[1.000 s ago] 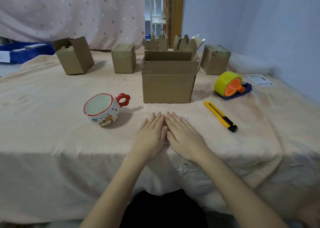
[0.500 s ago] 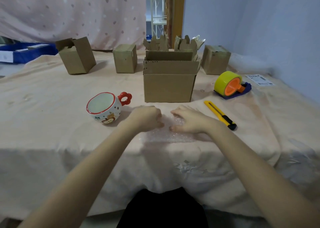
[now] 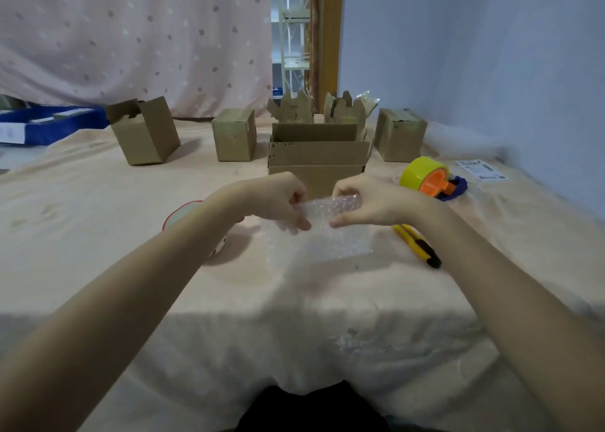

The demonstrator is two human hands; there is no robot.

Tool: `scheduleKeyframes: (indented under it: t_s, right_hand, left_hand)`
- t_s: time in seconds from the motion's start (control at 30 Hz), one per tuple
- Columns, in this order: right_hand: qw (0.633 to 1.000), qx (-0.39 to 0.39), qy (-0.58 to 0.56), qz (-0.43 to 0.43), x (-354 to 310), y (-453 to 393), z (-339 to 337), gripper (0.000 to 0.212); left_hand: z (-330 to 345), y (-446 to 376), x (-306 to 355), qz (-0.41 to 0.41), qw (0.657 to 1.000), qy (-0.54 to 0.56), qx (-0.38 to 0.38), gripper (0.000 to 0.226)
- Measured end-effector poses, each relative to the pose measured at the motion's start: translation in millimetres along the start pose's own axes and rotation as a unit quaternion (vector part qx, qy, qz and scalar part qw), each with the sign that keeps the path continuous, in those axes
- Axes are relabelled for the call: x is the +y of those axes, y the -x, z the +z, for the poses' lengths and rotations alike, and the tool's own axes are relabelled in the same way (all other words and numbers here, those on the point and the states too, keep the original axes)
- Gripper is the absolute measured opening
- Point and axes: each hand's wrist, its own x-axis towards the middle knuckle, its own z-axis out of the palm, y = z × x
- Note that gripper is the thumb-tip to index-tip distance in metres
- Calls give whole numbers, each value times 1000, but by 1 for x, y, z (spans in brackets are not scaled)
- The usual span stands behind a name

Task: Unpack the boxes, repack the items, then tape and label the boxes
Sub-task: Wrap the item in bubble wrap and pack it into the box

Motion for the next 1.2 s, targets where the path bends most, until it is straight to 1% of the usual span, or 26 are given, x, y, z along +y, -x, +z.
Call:
scheduleKeyframes:
  t_s: [0.07,0.17,0.2,0.23,0.3,0.37,0.43,0.47,0.57,0.67,0.73,0.8,0.87,0.93,0.97,1.03,1.07,1.13,1.2]
  right_hand:
    - [999,54,-3,-4,-2,1,-16,27]
    - [981,194,9,-16,-3,0,-36,39]
    - [972,229,38,-21,-3,-2,-41,45]
    - [966,246,84,-18,-3,-6,-45,51]
    - [955,229,190,7,0,-16,-48,61]
    - [943,181,276,32,7,-28,-45,65]
    - [932,161,322,44,14,-37,-37,61]
    - [927,173,329,41,17,-39,-33,55]
    - [916,232,327,0,24,-39,-20,34]
    - [905,280,312,-68,31,-29,-6,21]
    - [899,299,305,-98,29,-18,3,18]
    - [895,313,298,-113,25,-7,13,23]
    - [896,321,287,-110,22,3,23,27]
    - [900,323,274,-106,20,9,34,25]
    - [904,319,267,-98,17,13,38,22]
    - [912,315,254,-72,11,18,45,9]
    - [918,309,245,-54,9,20,48,7]
    - [932,284,225,-25,6,22,55,18]
    - [942,255,215,-30,3,24,56,22]
  left_hand:
    - [-14,9,4,14,999,15,46,17]
    - [-37,18,2,19,991,19,134,18]
    - [-44,20,0,16,986,45,159,18]
    - [-51,21,-4,11,980,87,179,18]
    - [-62,23,-8,-5,960,170,224,18]
    - [-68,20,-11,-30,937,193,290,19]
    - [-69,15,-11,-57,920,198,335,23]
    - [-69,13,-10,-67,911,214,346,25]
    - [-69,9,-8,-79,885,266,374,22]
    - [-66,7,-4,-67,870,305,382,23]
    - [-61,8,0,-48,868,322,376,25]
    - [-51,11,3,-22,874,330,357,27]
    - [-36,13,5,-7,890,299,345,27]
    - [-20,14,6,-12,902,256,347,33]
    - [-11,15,6,-14,905,241,351,31]
    - [4,17,8,-20,901,220,373,21]
    - [11,19,9,-25,899,211,383,19]
    - [21,21,10,-18,900,200,388,19]
    - [24,22,8,-11,909,178,378,18]
